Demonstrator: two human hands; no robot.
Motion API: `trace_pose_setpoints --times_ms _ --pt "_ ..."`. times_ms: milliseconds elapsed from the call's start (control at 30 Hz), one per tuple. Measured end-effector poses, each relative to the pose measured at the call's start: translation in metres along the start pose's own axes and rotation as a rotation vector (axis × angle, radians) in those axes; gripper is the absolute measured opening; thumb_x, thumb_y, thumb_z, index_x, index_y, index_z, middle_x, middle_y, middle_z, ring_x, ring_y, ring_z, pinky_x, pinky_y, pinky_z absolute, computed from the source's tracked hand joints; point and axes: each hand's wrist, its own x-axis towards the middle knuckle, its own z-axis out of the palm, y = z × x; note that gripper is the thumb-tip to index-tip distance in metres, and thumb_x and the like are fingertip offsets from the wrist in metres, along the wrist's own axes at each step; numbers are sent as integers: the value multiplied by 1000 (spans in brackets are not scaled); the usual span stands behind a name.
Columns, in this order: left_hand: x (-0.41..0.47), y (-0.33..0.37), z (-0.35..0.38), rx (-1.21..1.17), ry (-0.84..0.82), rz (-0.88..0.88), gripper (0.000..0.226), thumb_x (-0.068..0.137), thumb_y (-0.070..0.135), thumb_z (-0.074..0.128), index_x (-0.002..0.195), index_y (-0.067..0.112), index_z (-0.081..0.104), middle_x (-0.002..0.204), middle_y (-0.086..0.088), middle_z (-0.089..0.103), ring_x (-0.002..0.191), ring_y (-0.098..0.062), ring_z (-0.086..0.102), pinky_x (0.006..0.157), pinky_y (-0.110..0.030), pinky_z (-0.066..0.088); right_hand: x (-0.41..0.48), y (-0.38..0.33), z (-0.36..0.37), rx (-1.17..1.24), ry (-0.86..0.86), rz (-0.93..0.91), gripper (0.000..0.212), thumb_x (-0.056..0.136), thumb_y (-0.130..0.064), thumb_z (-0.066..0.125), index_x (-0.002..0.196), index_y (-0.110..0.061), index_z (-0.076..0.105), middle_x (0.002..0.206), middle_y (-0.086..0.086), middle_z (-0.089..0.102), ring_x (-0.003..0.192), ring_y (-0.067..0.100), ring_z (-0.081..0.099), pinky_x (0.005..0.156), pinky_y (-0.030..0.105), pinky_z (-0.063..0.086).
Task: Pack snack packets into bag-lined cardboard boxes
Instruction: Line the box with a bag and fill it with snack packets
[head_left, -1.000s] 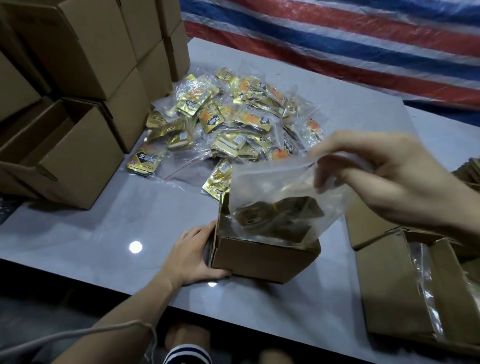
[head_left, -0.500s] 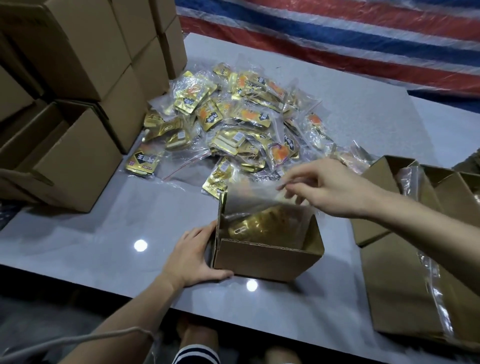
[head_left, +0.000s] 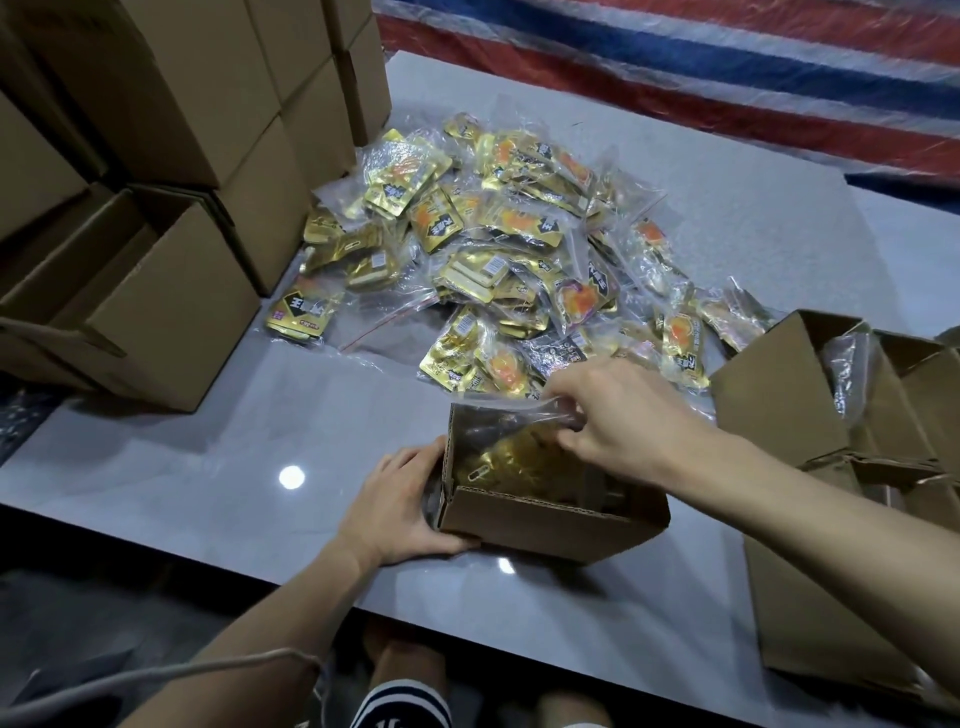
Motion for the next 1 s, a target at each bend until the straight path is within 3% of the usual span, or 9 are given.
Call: trace_pose_setpoints --times_ms 133,300,400,533,667,833,900,1000 --pt "2 -3 1 7 -44 -5 105 51 86 71 139 33 50 126 19 54 123 -8 46 103 -29 38 -8 -5 0 57 30 -25 11 82 -15 63 87 -22 57 78 -6 63 81 25 63 65 35 46" --pt "3 -2 2 -6 -27 1 104 50 83 74 138 34 50 126 16 57 125 -8 46 105 -27 35 -10 6 -1 552 -117 54 27 82 5 54 75 -21 52 72 -1 60 71 11 60 64 31 45" --pt "3 -3 3 -9 -13 1 105 49 83 74 139 33 50 125 16 56 123 -8 46 102 -25 35 -11 19 8 430 -231 141 36 75 13 44 67 -22 46 67 -4 51 65 8 48 62 28 38" --pt "3 -4 3 -4 -23 0 108 51 87 71 141 33 48 128 14 57 124 -10 47 103 -28 38 -5 21 19 292 -309 199 32 70 11 44 59 -19 47 62 -2 57 63 13 52 58 26 42" --pt "4 -4 4 -10 -29 -14 110 51 91 68 145 38 43 134 17 54 127 -8 46 105 -29 38 5 15 24 188 -235 175 21 72 7 45 63 -12 49 70 11 63 73 32 61 62 39 52" --pt "3 -6 5 -8 -16 -14 112 51 93 65 146 38 42 134 17 53 126 -7 45 103 -27 38 -2 4 14 128 -195 118 9 78 -9 66 82 -16 63 84 4 63 84 28 61 71 41 55" --pt "2 -6 5 4 -17 -17 111 51 93 64 143 35 45 130 15 54 124 -9 46 103 -28 38 -10 4 7 146 -84 81 14 77 -17 74 90 -17 69 93 1 59 88 23 57 75 39 51" --pt "2 -6 5 15 -17 -11 108 51 90 67 141 34 47 128 15 55 123 -9 47 102 -28 37 -27 4 -3 86 234 -8 17 74 -7 76 85 -18 69 85 -3 61 79 25 60 60 36 49"
